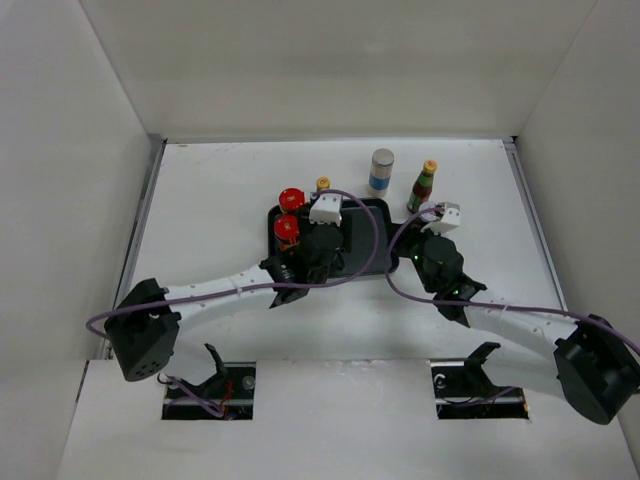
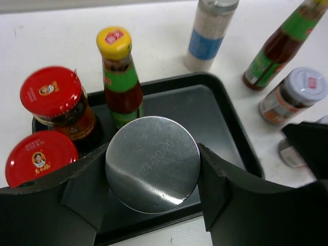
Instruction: Organize the condiment bottles
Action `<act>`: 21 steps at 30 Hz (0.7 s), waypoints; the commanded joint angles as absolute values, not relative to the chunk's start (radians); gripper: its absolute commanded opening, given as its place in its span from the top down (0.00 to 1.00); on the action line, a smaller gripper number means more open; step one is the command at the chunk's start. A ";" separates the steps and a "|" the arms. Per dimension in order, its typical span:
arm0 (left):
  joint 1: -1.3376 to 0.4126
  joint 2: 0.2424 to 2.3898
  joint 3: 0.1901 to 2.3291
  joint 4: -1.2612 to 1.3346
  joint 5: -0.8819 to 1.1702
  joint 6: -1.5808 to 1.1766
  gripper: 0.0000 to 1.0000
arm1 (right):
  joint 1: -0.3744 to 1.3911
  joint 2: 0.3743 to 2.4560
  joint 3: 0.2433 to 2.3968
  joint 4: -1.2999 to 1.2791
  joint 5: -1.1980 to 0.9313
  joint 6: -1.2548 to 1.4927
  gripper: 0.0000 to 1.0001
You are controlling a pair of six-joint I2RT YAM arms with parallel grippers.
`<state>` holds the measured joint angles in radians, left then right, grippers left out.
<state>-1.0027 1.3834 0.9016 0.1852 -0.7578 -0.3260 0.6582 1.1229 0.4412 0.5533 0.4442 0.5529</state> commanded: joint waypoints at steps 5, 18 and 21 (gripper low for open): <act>-0.955 1.430 0.828 0.371 -0.739 -0.402 0.54 | 0.637 1.085 0.428 0.603 0.460 0.578 0.61; -0.927 1.465 0.764 0.410 -0.727 -0.413 0.20 | 0.643 1.123 0.439 0.612 0.469 0.558 0.21; -0.935 1.441 0.765 0.413 -0.726 -0.399 0.09 | 0.637 1.134 0.442 0.612 0.468 0.558 0.19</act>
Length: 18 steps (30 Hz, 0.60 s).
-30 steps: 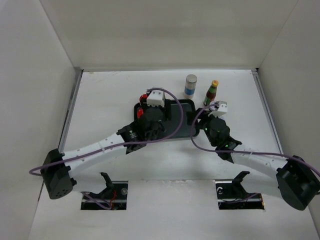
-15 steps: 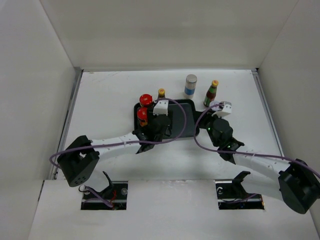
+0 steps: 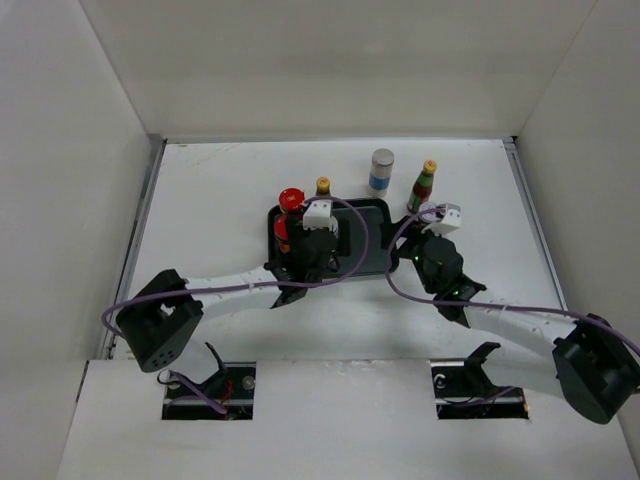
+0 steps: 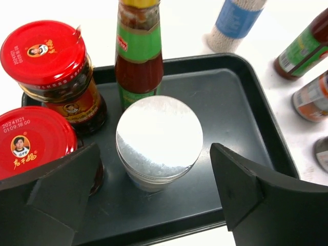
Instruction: Organize the condiment bottles
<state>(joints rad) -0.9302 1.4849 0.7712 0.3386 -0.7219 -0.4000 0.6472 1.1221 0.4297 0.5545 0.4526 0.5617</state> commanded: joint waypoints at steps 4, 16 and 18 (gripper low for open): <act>-0.926 1.372 0.779 0.419 -0.690 -0.365 0.05 | 0.637 1.146 0.468 0.601 0.445 0.543 0.29; -0.878 1.085 0.654 0.544 -0.641 -0.327 0.63 | 0.643 1.210 0.642 0.433 0.449 0.537 0.84; -0.840 1.014 0.583 0.552 -0.672 -0.354 0.72 | 0.642 1.253 0.699 0.405 0.451 0.528 0.82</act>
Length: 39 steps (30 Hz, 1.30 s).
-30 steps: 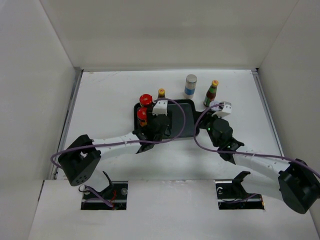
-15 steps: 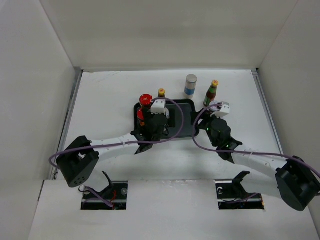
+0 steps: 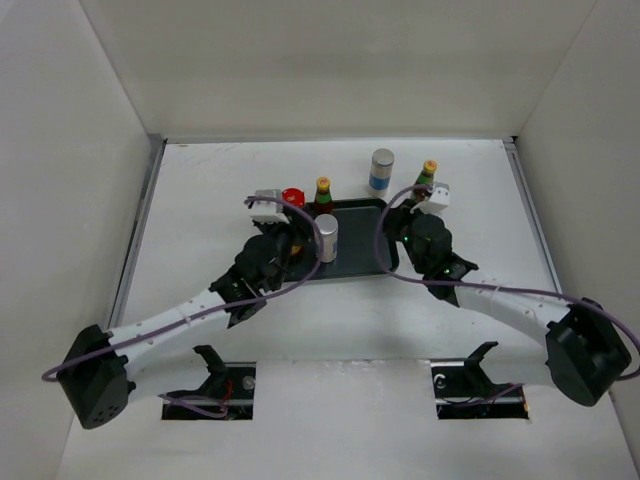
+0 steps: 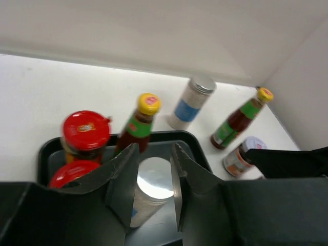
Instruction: Organize the condiment bottles
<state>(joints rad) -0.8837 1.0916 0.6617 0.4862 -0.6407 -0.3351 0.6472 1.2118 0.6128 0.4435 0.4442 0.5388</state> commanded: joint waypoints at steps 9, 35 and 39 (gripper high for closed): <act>-0.544 0.729 0.278 0.465 -0.687 -0.661 0.68 | 0.529 1.543 1.079 0.244 0.463 0.384 0.49; -0.384 0.713 0.158 0.480 -0.566 -0.844 0.51 | 0.407 1.971 1.554 0.055 0.419 0.222 0.06; -0.384 0.716 0.153 0.488 -0.568 -0.841 0.50 | 0.406 2.002 1.569 0.089 0.382 0.226 0.11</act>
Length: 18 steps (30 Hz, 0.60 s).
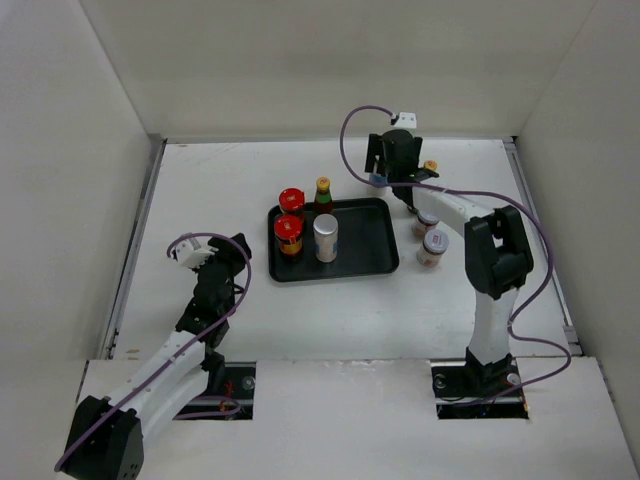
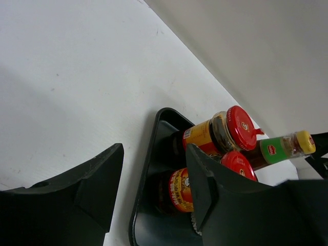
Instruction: Organize the condiment bottles
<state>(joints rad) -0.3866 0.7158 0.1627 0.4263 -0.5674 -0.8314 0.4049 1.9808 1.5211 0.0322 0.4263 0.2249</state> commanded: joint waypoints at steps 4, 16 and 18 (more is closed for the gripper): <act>-0.386 0.726 0.153 0.491 -0.574 -0.839 0.48 | 0.410 2.013 1.571 0.136 0.379 0.215 0.25; -0.387 0.726 0.149 0.508 -0.572 -0.842 0.44 | 0.481 1.709 1.310 0.432 0.442 0.158 0.46; -0.386 0.732 0.149 0.512 -0.565 -0.845 0.43 | 0.502 1.654 1.249 0.451 0.442 0.160 0.46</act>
